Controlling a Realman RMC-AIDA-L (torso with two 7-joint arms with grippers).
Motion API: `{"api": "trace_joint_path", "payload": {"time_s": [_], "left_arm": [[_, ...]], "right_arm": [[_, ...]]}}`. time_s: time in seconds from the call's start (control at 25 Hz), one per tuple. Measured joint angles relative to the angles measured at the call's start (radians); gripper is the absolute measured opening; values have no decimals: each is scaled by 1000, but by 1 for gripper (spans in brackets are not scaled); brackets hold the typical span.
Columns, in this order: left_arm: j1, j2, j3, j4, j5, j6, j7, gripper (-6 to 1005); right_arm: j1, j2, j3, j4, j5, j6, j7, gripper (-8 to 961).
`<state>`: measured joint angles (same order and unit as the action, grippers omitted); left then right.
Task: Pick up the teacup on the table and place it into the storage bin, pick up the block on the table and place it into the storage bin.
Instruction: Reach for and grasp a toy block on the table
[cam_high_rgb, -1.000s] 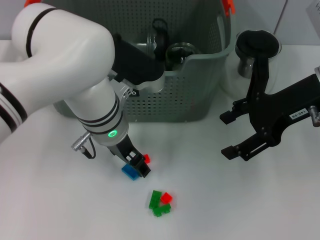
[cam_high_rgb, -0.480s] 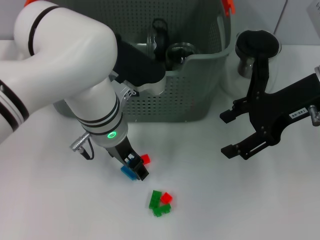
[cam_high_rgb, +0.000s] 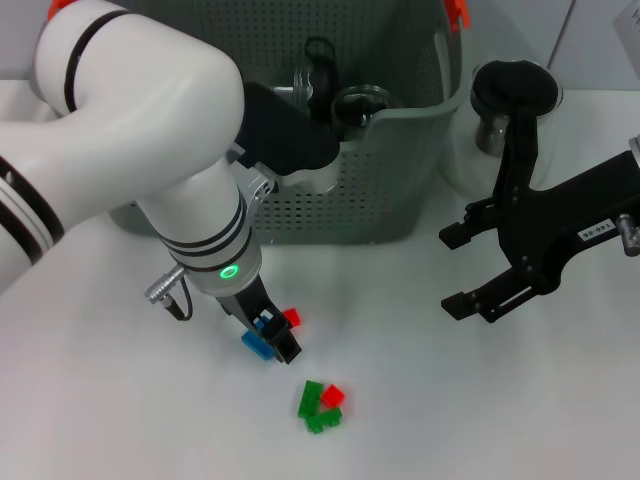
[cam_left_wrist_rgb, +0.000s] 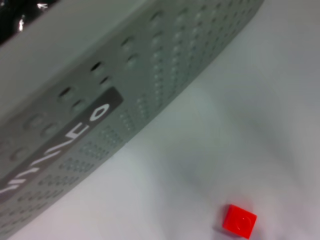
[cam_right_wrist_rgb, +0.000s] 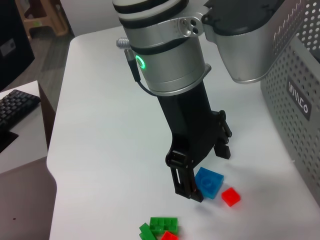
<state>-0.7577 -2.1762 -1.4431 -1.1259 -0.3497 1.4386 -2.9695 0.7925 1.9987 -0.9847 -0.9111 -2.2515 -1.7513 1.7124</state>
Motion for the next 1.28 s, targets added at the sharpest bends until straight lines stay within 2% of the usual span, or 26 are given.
{"api": "trace_joint_path", "payload": {"time_s": [1.28], "left_arm": [[-8,-2,24,19,0,-21,-6,742]], "right_arm": [[-1,5,0,0,-3,12,-10,947]]}}
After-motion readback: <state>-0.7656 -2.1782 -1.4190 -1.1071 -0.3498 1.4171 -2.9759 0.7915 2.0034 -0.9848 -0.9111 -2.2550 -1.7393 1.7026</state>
